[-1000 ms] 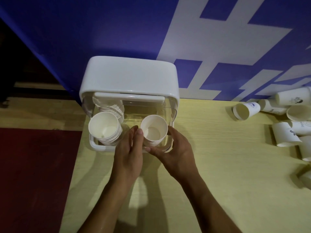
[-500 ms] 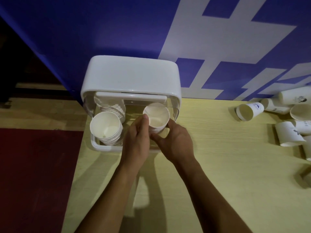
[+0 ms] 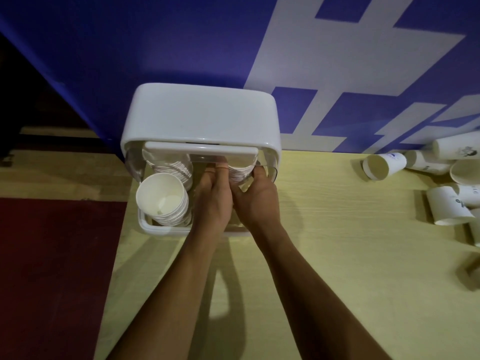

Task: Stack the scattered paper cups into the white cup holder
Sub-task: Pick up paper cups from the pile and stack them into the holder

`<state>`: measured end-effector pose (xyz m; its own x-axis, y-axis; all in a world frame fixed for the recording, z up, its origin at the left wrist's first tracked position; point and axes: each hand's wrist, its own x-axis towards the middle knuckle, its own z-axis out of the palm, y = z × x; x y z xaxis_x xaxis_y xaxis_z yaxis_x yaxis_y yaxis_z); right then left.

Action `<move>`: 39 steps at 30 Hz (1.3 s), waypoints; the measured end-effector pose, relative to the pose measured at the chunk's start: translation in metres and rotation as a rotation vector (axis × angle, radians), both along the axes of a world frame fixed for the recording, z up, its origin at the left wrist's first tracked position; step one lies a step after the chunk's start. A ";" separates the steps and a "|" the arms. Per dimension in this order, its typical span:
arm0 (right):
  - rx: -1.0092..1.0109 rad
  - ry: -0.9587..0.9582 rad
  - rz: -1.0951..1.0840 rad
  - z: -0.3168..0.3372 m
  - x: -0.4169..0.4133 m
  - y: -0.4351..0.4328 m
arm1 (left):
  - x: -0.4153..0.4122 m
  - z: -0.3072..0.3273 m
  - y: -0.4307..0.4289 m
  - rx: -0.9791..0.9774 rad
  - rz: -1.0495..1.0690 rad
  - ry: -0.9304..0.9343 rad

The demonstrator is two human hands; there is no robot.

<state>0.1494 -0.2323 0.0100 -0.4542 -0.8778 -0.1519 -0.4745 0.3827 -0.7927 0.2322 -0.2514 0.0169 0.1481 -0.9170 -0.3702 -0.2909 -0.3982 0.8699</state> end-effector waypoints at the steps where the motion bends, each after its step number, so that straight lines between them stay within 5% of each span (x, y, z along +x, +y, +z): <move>1: 0.000 -0.006 -0.009 -0.001 0.001 0.001 | 0.001 -0.002 0.000 0.003 -0.001 -0.006; 8: 0.012 -0.020 0.035 0.027 -0.003 0.043 | 0.017 0.015 0.038 -0.130 -0.111 0.071; 13: 0.068 -0.005 -0.128 0.054 -0.047 0.125 | 0.023 0.037 0.115 -0.345 -0.267 -0.048; 20: 0.108 0.060 -0.525 0.063 -0.185 0.221 | -0.126 0.036 0.121 -0.395 -0.689 -0.018; 31: 0.123 -0.080 -0.871 0.031 -0.361 0.326 | -0.394 -0.034 0.087 -0.883 -1.343 -0.520; 39: 0.292 -0.240 -0.978 -0.002 -0.455 0.338 | -0.456 -0.080 0.067 -1.178 -1.544 -0.921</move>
<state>-0.3056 0.1059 0.0083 -0.8760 -0.0591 -0.4786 0.3021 0.7064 -0.6401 -0.2233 -0.1848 -0.0630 -0.9895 -0.1402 0.0348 -0.1424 0.9874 -0.0695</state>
